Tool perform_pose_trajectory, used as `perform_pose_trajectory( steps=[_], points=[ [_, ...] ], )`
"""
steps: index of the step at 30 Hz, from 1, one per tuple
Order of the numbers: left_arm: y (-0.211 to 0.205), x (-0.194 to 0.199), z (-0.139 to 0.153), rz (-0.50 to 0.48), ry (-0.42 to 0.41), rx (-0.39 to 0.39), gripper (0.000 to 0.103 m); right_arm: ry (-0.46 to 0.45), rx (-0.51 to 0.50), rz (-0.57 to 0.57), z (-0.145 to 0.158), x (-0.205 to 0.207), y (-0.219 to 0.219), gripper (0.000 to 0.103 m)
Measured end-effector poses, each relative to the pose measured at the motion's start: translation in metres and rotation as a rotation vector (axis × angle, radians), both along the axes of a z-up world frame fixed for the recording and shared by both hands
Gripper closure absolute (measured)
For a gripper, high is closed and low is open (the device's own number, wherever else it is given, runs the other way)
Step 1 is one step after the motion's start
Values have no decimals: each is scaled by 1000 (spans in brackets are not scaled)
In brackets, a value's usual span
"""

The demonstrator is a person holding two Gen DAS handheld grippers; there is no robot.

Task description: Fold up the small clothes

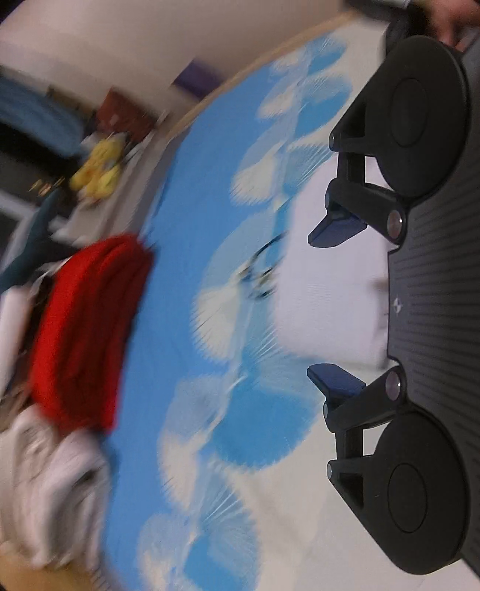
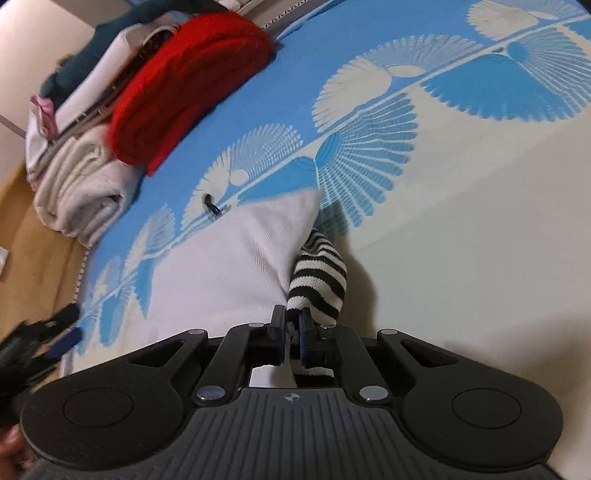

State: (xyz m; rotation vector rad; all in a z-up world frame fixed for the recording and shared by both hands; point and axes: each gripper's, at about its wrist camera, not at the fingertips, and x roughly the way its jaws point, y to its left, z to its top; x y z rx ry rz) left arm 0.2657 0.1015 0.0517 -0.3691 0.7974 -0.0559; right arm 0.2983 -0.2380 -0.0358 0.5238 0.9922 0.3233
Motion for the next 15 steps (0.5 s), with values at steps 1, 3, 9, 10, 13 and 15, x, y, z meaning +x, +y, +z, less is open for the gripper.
perform_pose_trajectory(
  steps=[1,3,9,10,13,15],
  points=[
    [1,-2,-3,-42,27,-30,30,-8,-43,2,-1,2,5,97],
    [-4,-2,-20,-120,112,-41,30,18,-73,-6,-6,5,7,97],
    [-15,-7,-58,-103,320,113,30,31,-171,-19,-5,0,15,84],
    [-13,-12,-49,-99,288,101,31,17,-186,-26,-1,-4,16,76],
    [-17,-23,-40,-155,256,107,31,-64,-141,41,12,-19,16,61],
    [-27,-25,-63,-183,370,184,25,-78,-151,142,13,-27,21,61]
  ],
)
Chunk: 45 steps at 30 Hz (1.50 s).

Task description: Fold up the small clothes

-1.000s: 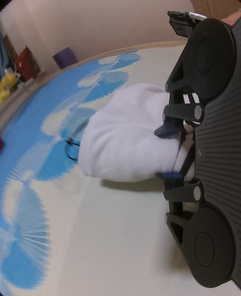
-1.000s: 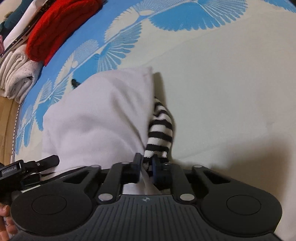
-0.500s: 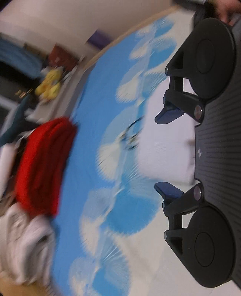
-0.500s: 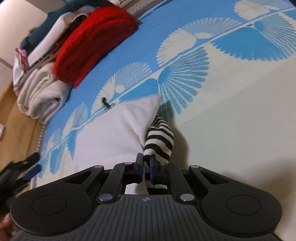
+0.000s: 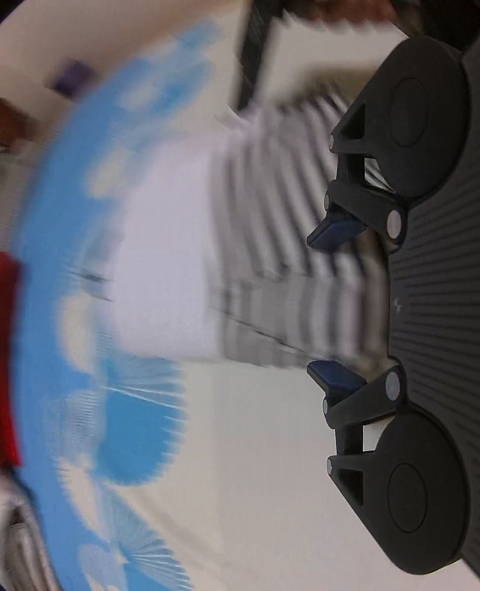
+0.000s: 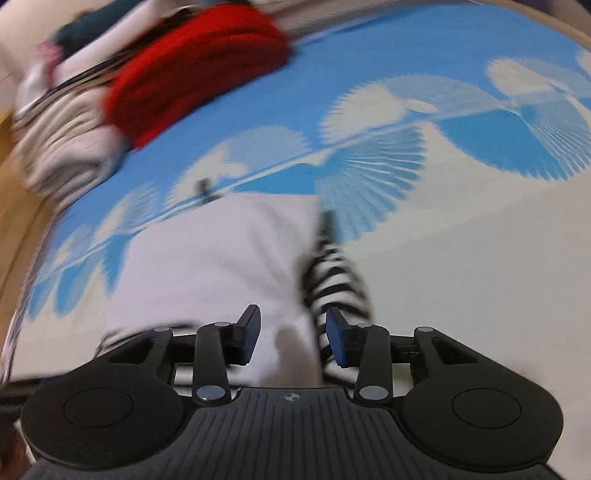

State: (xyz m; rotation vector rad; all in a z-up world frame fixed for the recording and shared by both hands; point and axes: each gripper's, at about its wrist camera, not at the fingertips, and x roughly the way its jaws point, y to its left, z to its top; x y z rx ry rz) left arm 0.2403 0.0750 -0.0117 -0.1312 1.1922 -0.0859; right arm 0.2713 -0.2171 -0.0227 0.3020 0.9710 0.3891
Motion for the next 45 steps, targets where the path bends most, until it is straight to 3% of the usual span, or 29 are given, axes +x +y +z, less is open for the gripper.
perform_pose_trajectory(
  steps=[1,2,4,6,9,14,17,22,26,29,31,35,45],
  points=[
    [-2,1,-8,-8,26,35,16,20,-40,47,-5,-3,4,61],
    [-2,-1,-8,-7,16,58,13,56,-127,84,-14,-6,8,61],
    [1,-8,3,18,-36,63,13,96,-314,109,-30,-13,10,61],
    [3,-24,20,70,-102,86,13,44,-405,74,-21,-21,3,61],
    [1,-48,54,105,-207,118,12,-99,-340,-24,25,-40,-14,60],
    [-16,-94,115,125,-423,186,1,-309,-311,-123,93,-97,-32,37],
    [-28,-128,135,117,-471,172,1,-374,-252,-121,114,-141,-40,28],
    [-38,-180,136,185,-462,100,1,-431,-234,-126,117,-203,-43,16],
    [-54,-204,109,198,-476,146,1,-386,-232,-139,89,-228,-33,15],
    [-59,-201,91,198,-367,120,1,-369,-244,-97,80,-232,-20,15],
    [-59,-198,91,199,-382,87,1,-406,-280,-44,79,-233,-6,13],
    [-62,-190,88,198,-393,116,1,-424,-324,-38,75,-231,8,1],
    [-65,-186,81,193,-394,92,1,-407,-283,-5,71,-220,30,1]
  ],
)
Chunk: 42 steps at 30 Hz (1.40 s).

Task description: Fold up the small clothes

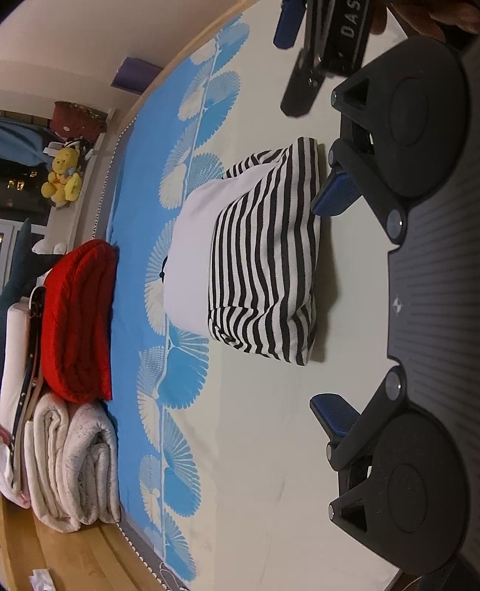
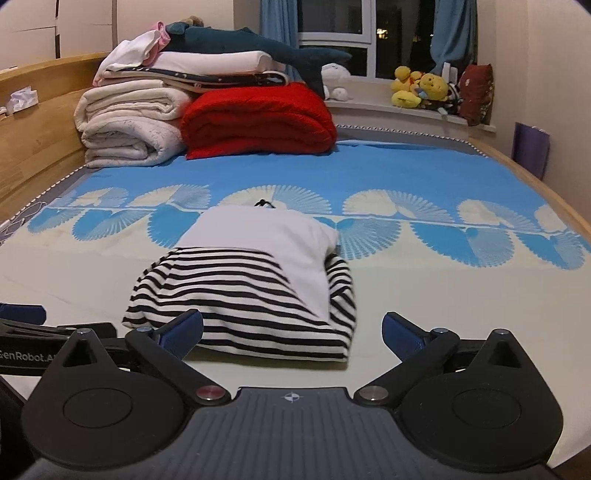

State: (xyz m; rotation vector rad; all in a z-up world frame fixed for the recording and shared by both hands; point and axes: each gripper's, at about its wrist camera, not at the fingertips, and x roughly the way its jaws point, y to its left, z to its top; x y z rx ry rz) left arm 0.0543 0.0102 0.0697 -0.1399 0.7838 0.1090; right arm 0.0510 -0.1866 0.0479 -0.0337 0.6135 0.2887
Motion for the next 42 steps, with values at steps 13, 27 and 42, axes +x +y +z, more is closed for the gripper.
perform_pose_trajectory(
  steps=[13,27,42],
  points=[
    [4,5,-4,24,20,3,1,8,-12,41,-4,4,18,1],
    [1,6,-5,19,29,-5,1,10,-15,41,-4,3,19,1],
    [1,6,-9,16,42,-4,1,17,-20,45,-7,4,16,1]
  ],
)
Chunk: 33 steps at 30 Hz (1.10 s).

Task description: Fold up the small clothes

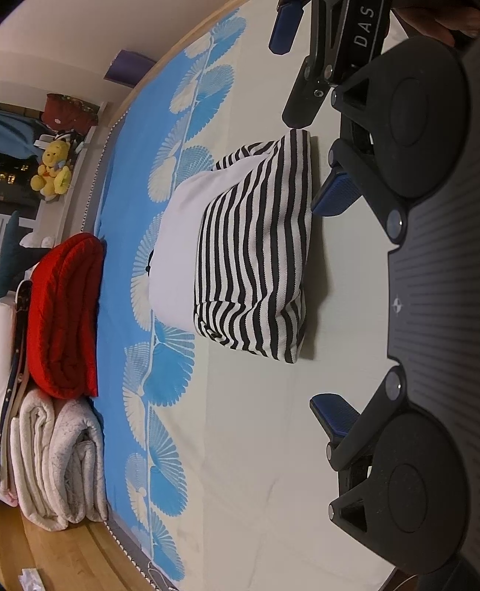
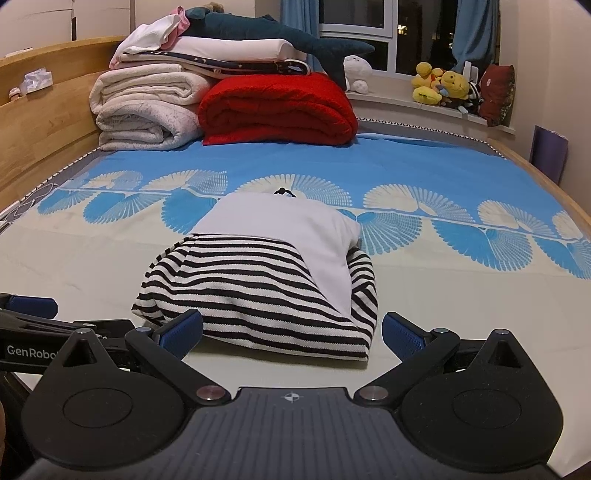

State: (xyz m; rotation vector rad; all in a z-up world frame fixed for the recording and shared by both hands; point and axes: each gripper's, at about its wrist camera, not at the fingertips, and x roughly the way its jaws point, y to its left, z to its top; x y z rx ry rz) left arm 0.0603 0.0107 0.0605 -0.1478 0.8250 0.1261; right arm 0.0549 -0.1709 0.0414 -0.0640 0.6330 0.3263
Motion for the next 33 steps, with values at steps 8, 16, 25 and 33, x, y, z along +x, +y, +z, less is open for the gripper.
perform_pose_trajectory(
  steps=[8,16,25,33],
  points=[
    [-1,0,0,1,1,-1,1,1,-1,4,0,0,-2,1],
    [-1,0,0,1,0,0,1,1,-1,5,0,1,-2,1],
    [0,1,0,0,0,-1,1,1,-2,6,0,0,-3,1],
    [0,1,0,0,0,-1,1,0,-2,6,0,1,-2,1]
  ],
)
